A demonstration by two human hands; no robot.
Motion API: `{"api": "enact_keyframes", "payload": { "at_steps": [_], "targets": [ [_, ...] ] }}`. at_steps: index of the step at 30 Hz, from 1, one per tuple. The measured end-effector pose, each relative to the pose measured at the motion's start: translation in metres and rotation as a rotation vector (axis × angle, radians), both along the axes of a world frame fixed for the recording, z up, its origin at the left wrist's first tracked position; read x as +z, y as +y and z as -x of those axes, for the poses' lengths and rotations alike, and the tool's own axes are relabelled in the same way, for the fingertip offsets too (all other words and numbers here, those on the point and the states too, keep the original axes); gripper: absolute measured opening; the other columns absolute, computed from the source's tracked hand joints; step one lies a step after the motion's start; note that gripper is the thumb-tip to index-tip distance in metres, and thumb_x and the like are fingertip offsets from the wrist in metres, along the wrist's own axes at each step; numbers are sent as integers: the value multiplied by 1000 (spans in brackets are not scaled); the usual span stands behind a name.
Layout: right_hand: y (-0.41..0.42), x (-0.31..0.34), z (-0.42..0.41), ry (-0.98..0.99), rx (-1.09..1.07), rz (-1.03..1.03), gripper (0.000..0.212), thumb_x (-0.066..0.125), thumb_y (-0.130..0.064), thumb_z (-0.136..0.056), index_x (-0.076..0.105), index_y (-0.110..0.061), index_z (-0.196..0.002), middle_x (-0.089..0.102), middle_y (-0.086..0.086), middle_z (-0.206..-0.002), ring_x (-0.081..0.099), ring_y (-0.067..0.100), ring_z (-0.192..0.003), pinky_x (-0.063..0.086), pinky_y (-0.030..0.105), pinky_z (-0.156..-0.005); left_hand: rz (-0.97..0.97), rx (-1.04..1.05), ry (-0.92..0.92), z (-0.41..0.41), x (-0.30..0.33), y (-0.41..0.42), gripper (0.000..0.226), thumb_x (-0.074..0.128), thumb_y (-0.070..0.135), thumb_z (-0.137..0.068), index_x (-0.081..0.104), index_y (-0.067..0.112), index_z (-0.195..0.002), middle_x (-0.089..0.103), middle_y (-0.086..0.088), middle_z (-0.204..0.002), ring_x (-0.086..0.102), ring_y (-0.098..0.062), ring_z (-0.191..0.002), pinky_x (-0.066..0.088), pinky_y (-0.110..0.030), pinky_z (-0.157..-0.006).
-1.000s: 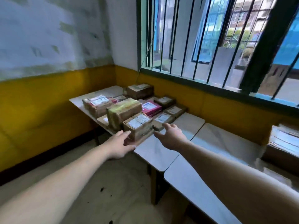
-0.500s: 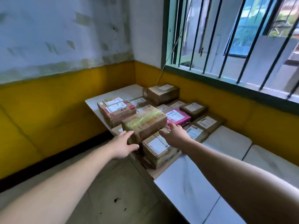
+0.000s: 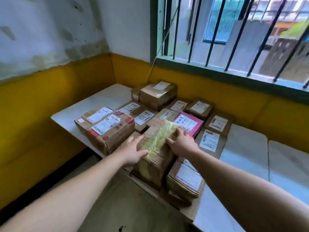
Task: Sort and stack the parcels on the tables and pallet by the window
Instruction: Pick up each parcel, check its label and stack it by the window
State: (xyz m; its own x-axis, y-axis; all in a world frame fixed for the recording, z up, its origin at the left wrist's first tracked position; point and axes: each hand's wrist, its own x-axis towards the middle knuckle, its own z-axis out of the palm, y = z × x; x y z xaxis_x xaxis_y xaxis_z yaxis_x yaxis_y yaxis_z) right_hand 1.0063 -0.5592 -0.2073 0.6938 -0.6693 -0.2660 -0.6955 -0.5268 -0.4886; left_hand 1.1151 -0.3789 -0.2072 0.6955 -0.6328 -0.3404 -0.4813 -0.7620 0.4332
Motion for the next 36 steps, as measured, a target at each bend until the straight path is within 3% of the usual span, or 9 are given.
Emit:
{"api": "enact_keyframes", "payload": {
  "at_steps": [3, 8, 14, 17, 20, 24, 29, 32, 36],
  "targets": [
    [4, -10, -15, 42, -72, 27, 82, 44, -67, -89, 10, -33, -156, 33, 16, -155, 39, 37, -137, 35, 51, -112, 23, -66, 78, -22, -10, -13, 72, 52, 57, -89, 17, 42, -149, 19, -4, -158, 31, -26, -140, 29, -40, -114],
    [7, -15, -36, -13, -176, -73, 85, 46, -64, -90, 1, -34, -156, 14, 18, -161, 32, 39, -142, 32, 51, -114, 172, -84, 194, -38, -22, -26, 71, 57, 47, -91, 20, 41, -150, 36, -6, -148, 41, -22, -130, 33, -28, -106],
    [6, -26, -34, -120, -223, -145, 85, 52, -63, -90, 4, -40, -155, 1, 10, -165, 36, 35, -141, 36, 42, -110, 359, -37, 338, -36, -31, -23, 69, 64, 37, -89, 28, 40, -148, 52, 12, -128, 51, -3, -108, 34, -14, -90],
    [5, -26, -32, -146, -233, -164, 86, 54, -63, -89, 4, -40, -155, 4, 9, -164, 36, 34, -141, 37, 40, -108, 396, -29, 357, -36, -31, -24, 68, 64, 35, -90, 28, 41, -147, 52, 14, -121, 53, -4, -107, 35, -15, -89],
    [8, -22, -34, -188, -279, -238, 86, 58, -60, -89, 6, -42, -155, 23, 10, -158, 43, 32, -135, 41, 40, -106, 419, -21, 382, -38, -34, -22, 68, 64, 35, -89, 28, 43, -146, 53, 12, -122, 55, -6, -105, 40, -19, -90],
    [27, -13, -39, -264, -356, -301, 86, 63, -51, -89, 8, -43, -154, 20, 6, -157, 41, 31, -135, 40, 45, -108, 501, -2, 468, -42, -34, -14, 69, 68, 29, -88, 31, 40, -146, 58, 2, -128, 61, -9, -104, 48, -34, -99],
    [74, -6, -45, -408, -419, -191, 84, 65, -48, -87, 15, -40, -154, 16, 2, -160, 36, 26, -139, 34, 42, -114, 587, -89, 421, -51, -13, 16, 66, 66, 21, -90, 33, 34, -146, 54, 7, -122, 54, -3, -98, 38, 2, -70],
    [108, 4, -45, -524, -454, -120, 80, 65, -45, -88, 19, -40, -153, 21, 1, -158, 37, 20, -137, 32, 32, -109, 620, -172, 364, -61, 3, 43, 67, 65, 25, -90, 31, 38, -146, 47, 13, -123, 47, -1, -106, 33, 3, -77],
    [145, 25, -37, -643, -531, -4, 77, 65, -39, -89, 23, -37, -153, 24, 0, -157, 32, 16, -139, 25, 24, -106, 666, -290, 316, -65, 23, 66, 70, 68, 31, -87, 31, 43, -145, 45, 16, -127, 46, 0, -113, 35, -19, -102]
  ]
}}
